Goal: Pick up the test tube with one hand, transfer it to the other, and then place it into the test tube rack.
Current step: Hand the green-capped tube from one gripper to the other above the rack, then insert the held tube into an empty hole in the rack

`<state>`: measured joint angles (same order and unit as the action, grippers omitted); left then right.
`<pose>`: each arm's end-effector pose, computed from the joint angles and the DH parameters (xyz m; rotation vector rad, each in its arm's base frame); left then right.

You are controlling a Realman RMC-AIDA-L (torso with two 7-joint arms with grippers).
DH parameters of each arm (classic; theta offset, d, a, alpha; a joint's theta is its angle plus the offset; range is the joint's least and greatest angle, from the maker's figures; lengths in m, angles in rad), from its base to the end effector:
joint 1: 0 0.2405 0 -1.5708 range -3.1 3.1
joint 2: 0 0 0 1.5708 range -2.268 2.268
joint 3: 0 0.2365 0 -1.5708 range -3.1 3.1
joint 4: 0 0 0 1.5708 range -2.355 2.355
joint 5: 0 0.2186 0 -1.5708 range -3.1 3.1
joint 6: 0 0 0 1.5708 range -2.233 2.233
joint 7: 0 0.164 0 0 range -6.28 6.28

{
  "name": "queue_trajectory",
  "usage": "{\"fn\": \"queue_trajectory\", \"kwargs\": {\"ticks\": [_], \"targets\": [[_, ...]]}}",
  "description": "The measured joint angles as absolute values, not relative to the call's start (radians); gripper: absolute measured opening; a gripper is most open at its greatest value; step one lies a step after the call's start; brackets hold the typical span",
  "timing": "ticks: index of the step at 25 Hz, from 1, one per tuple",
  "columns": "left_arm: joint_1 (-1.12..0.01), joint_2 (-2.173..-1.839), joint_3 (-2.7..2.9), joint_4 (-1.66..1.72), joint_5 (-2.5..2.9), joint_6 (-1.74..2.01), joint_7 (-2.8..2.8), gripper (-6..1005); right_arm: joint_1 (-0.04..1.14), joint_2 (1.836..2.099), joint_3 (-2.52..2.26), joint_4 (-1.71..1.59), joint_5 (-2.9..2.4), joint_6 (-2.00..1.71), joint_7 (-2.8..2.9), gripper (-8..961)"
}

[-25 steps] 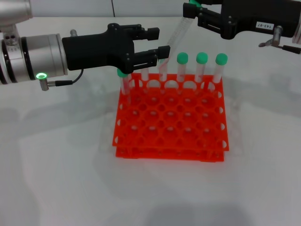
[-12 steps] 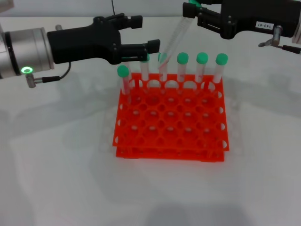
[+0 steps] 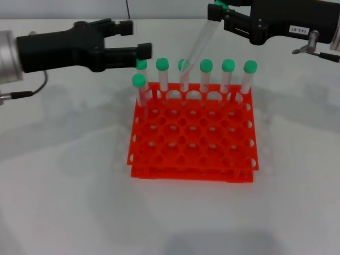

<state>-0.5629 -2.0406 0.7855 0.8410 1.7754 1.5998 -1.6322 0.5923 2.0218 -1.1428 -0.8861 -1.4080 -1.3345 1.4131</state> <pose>-0.1859 0.3662 0.0429 -2.6775 -0.5932 -0.9012 0.1177 0.3941 0.0269 -2.5940 0.1687 0.9862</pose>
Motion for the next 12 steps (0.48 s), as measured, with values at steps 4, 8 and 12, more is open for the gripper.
{"fn": "queue_trajectory", "kwargs": {"ticks": [4,8,12], "targets": [[-0.515,-2.028,0.785,0.929,1.788,1.64,-1.714,881,0.59,2.022,-1.143,-0.881,-1.408,-1.334,1.414,281],[-0.483,-2.007,0.783,0.99,1.839,1.673,-1.798,881,0.579,2.022,-1.148,-0.879,-1.405,-1.334,1.414,281],[-0.455,-1.984,0.777,1.043,1.886,1.705,-1.862,881,0.566,2.022,-1.154,-0.879,-1.392,-1.334,1.414,281]]}}
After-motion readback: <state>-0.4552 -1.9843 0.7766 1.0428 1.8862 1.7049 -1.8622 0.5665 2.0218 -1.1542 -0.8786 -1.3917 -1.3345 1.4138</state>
